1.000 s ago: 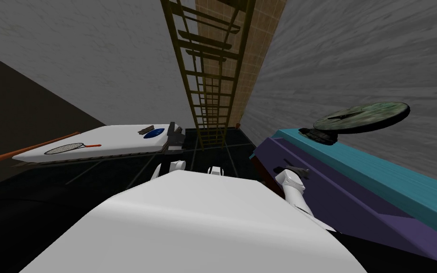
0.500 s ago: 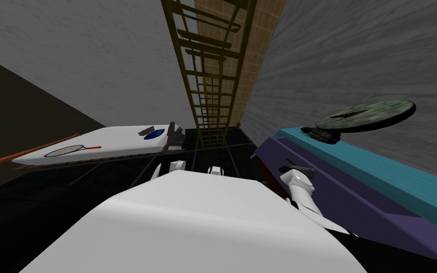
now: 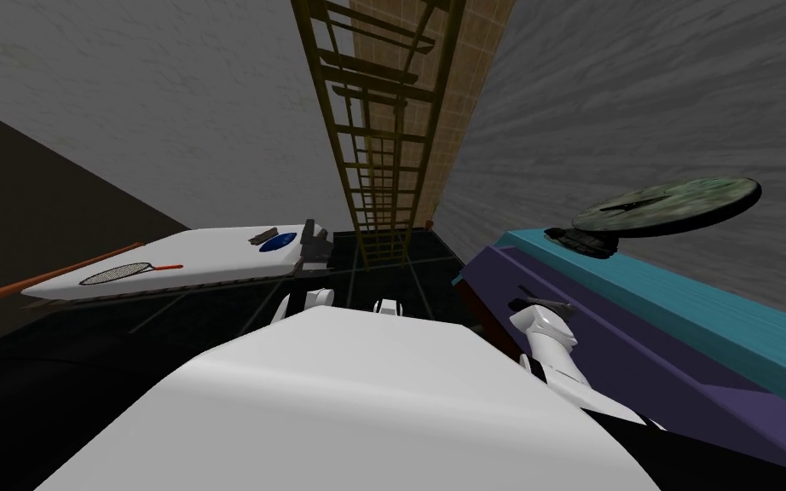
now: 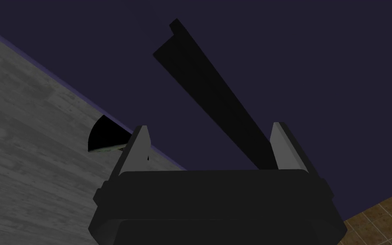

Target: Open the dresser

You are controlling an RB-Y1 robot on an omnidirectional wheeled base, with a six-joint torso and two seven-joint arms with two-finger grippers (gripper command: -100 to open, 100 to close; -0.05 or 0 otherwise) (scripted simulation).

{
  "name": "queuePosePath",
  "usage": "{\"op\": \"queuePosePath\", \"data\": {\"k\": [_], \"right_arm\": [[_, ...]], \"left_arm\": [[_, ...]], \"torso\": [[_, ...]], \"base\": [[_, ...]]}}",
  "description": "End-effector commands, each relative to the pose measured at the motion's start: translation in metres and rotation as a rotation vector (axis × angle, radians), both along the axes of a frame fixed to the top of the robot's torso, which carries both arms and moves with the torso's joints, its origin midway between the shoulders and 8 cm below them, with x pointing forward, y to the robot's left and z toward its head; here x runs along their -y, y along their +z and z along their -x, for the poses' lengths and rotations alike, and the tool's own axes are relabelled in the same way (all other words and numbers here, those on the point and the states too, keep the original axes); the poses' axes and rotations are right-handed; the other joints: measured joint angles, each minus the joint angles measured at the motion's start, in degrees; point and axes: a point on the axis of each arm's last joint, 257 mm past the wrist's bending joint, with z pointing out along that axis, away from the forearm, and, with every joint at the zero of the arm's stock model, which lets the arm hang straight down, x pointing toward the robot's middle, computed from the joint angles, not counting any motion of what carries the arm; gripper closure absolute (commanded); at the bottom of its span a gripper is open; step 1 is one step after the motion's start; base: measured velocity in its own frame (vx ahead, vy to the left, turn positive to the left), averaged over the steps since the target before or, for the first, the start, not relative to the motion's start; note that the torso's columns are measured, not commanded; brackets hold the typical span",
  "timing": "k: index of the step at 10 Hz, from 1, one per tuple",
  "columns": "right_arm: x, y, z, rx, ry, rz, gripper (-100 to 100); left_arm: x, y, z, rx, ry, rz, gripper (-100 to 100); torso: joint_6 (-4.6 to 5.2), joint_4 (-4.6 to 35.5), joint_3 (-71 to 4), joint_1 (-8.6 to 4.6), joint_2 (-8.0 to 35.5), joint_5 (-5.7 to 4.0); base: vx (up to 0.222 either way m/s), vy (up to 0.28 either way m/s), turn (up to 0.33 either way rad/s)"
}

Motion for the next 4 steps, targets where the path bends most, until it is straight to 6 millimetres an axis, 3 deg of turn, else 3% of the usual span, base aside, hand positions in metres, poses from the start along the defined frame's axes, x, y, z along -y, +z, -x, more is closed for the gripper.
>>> {"op": "queuePosePath", "data": {"k": [1,4], "right_arm": [[-0.001,-0.0027,0.0007,-0.003,0.0,-0.004,0],[-0.0029,-0.0081,0.002,-0.008,0.0,-0.011,0]], "left_arm": [[0.0,0.0,0.0,0.0,0.0,0.0,0],[0.0,0.0,0.0,0.0,0.0,0.0,0]], "torso": [[0.02,0.0,0.0,-0.07,-0.1,-0.07],[0.02,-0.1,-0.1,-0.21,-0.2,-0.23]], "base": [[0.0,0.0,0.0],[0.0,0.0,0.0]]}}
